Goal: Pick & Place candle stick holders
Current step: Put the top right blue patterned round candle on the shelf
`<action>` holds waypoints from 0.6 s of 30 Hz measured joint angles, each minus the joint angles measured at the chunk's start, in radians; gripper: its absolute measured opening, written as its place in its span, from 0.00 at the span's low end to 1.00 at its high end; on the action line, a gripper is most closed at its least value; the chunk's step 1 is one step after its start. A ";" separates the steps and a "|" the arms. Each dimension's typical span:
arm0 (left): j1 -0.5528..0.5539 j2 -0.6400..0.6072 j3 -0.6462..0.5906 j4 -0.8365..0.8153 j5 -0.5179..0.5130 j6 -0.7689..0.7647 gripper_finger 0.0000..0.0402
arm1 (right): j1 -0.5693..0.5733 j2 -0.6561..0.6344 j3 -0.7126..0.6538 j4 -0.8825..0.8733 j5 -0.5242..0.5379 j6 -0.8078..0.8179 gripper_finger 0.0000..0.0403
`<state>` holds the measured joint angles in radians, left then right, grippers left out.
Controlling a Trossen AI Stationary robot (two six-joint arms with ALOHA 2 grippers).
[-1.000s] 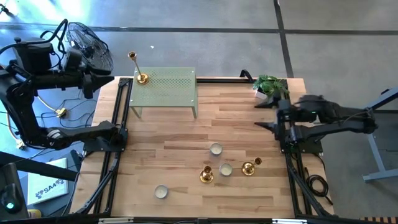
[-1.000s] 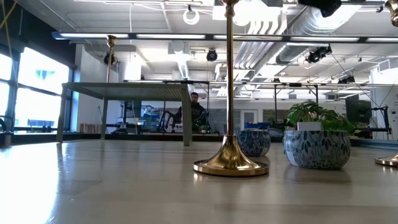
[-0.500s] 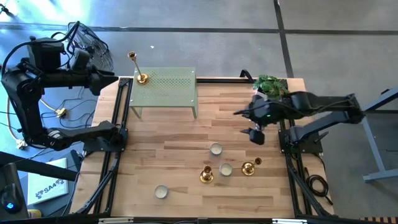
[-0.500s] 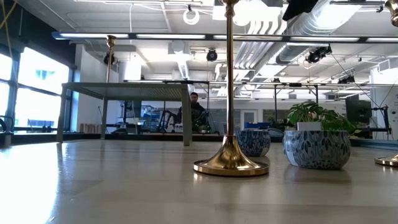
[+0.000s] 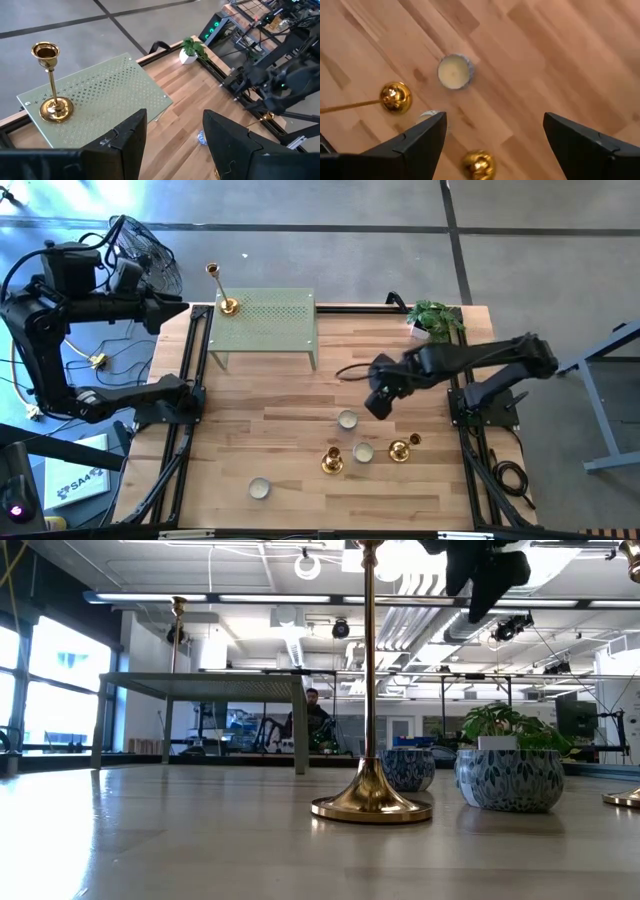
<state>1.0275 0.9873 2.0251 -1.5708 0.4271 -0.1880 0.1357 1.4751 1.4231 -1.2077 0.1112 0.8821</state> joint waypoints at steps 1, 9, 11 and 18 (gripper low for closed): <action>0.000 0.000 0.000 0.000 0.000 0.000 0.48 | 0.004 0.015 0.000 0.005 -0.007 0.019 0.81; 0.000 0.000 0.000 0.000 -0.045 0.007 0.48 | -0.032 0.137 0.000 0.095 -0.029 0.133 0.81; 0.000 0.000 0.000 0.000 -0.051 0.014 0.48 | -0.038 0.167 0.000 0.157 -0.050 0.139 0.81; 0.000 -0.019 0.000 0.000 -0.027 0.094 0.48 | -0.029 0.258 0.000 0.282 -0.093 0.193 0.81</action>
<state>1.0271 0.9686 2.0251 -1.5711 0.3998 -0.0940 0.1071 1.7330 1.4231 -0.9258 0.0180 1.0754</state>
